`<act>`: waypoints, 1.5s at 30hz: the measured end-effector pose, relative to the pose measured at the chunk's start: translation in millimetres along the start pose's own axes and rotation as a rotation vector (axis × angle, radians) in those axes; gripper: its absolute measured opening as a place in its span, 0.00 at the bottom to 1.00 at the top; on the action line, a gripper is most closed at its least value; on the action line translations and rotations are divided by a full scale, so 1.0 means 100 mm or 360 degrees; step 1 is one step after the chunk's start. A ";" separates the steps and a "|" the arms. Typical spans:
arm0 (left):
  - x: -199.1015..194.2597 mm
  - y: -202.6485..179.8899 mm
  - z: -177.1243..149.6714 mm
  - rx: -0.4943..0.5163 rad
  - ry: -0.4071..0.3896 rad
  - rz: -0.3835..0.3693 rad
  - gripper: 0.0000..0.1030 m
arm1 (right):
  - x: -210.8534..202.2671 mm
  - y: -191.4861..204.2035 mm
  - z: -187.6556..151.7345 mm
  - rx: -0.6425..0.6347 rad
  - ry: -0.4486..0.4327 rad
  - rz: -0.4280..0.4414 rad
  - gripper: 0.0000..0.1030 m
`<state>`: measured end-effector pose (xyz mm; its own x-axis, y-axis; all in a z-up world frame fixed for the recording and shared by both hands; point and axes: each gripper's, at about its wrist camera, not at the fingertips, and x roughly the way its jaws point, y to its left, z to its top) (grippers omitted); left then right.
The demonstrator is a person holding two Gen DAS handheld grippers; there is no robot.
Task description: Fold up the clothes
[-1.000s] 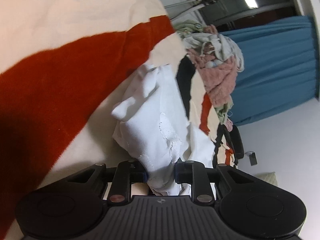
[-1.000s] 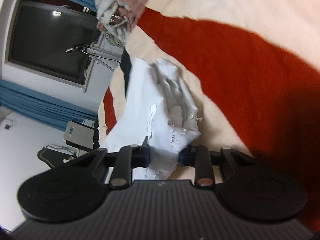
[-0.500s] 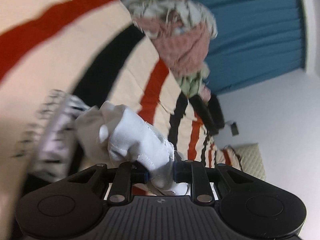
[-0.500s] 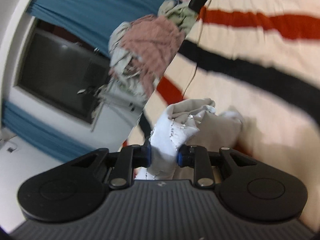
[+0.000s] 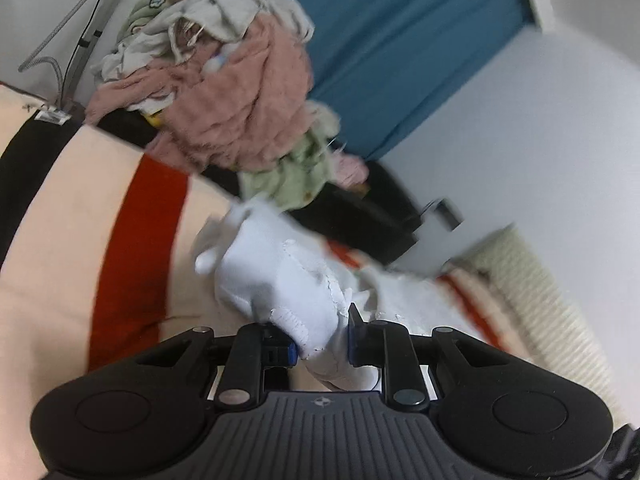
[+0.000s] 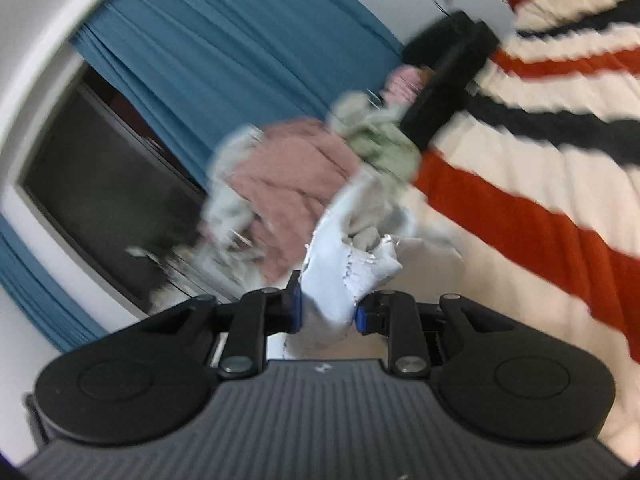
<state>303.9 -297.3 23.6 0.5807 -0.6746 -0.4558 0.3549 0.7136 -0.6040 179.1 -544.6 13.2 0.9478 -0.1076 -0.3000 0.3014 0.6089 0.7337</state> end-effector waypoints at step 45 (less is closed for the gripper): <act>-4.33 -1.22 -1.75 0.0969 -0.0456 0.0361 1.00 | -3.21 1.35 -1.53 -0.0972 -0.0163 -0.0058 0.90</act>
